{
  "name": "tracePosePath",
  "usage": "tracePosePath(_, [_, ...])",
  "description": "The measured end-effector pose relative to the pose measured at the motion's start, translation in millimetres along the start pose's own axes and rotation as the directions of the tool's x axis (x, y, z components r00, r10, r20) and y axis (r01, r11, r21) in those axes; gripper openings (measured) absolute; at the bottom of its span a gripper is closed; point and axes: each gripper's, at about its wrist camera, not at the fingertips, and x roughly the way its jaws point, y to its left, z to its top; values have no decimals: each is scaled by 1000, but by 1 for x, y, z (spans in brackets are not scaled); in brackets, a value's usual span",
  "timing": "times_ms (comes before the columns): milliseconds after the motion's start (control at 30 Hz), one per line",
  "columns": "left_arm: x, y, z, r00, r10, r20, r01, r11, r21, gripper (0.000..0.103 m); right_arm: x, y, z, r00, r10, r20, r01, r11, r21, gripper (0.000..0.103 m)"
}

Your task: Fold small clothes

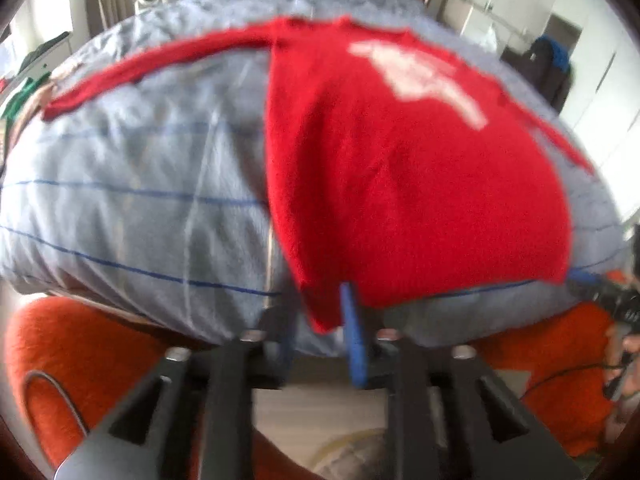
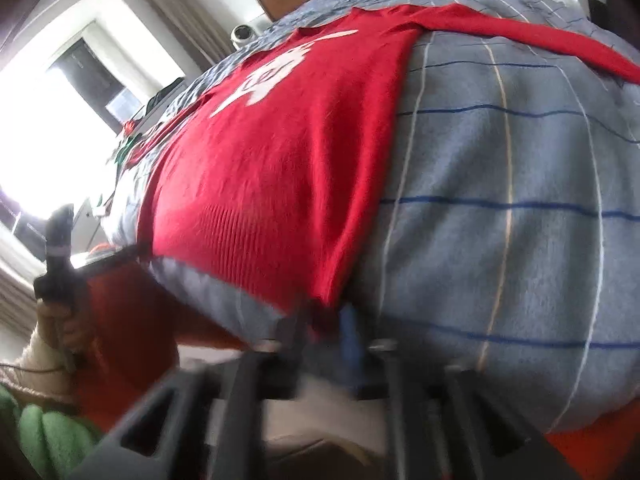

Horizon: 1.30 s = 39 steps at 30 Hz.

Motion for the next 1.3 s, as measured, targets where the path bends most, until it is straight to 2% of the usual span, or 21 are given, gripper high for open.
tracePosePath(33, [-20,1,6,999,-30,36,30,999,-19,47,-9,1,0,1000,-6,17,6,1000,-16,64])
tracePosePath(100, [-48,1,21,992,-93,86,97,994,-48,65,-27,3,2,997,-48,62,52,997,-52,65])
tracePosePath(133, [-70,1,33,981,-150,124,159,985,-67,69,-38,4,6,992,-84,95,91,993,-72,65])
tracePosePath(200, [-100,2,48,954,-229,194,249,965,-87,91,-60,3,17,974,-137,182,156,983,-93,67])
tracePosePath(233, [-113,2,59,936,-260,237,290,952,-101,97,-71,2,25,959,-156,238,183,979,-95,73])
tracePosePath(267, [-126,4,68,916,-285,283,328,938,-117,103,-79,1,32,944,-169,282,201,976,-89,77])
tracePosePath(300, [-132,5,77,899,-299,321,355,925,-133,103,-87,-3,42,924,-188,334,224,972,-74,82])
tracePosePath(333, [-131,2,86,891,-298,341,362,921,-142,103,-89,-5,51,913,-197,357,234,970,-64,83])
tracePosePath(467, [-95,21,115,913,-176,367,267,940,-213,103,-86,-20,85,862,-238,449,256,966,20,83])
tracePosePath(500, [-80,27,119,920,-131,369,224,949,-221,103,-83,-26,93,851,-243,465,254,966,40,83])
tracePosePath(533, [-57,36,125,928,-59,368,149,963,-222,103,-76,-30,99,839,-253,481,258,964,57,83])
tracePosePath(633, [-8,54,128,928,93,360,-20,979,-202,102,-57,-43,104,788,-341,513,344,934,93,83])
tracePosePath(700, [18,62,128,920,147,364,-89,981,-172,102,-43,-51,101,761,-406,505,405,907,118,83])
tracePosePath(767, [41,68,129,902,198,384,-149,977,-152,102,-36,-59,100,760,-428,488,421,897,130,83])
tracePosePath(833, [58,73,128,897,225,381,-177,972,-157,102,-28,-63,97,767,-440,467,434,892,126,83])
tracePosePath(933, [75,80,122,924,177,338,-120,976,-182,102,-15,-70,94,769,-466,437,464,878,120,83])
tracePosePath(1000, [82,80,121,938,176,298,-126,976,-180,102,-7,-84,91,788,-465,403,441,883,157,83])
tracePosePath(1133, [82,73,117,938,199,284,-163,976,-145,102,-5,-93,85,789,-456,411,416,890,188,87])
tracePosePath(1300, [88,73,113,949,219,229,-190,972,-139,103,-4,-94,80,782,-458,422,419,889,187,88])
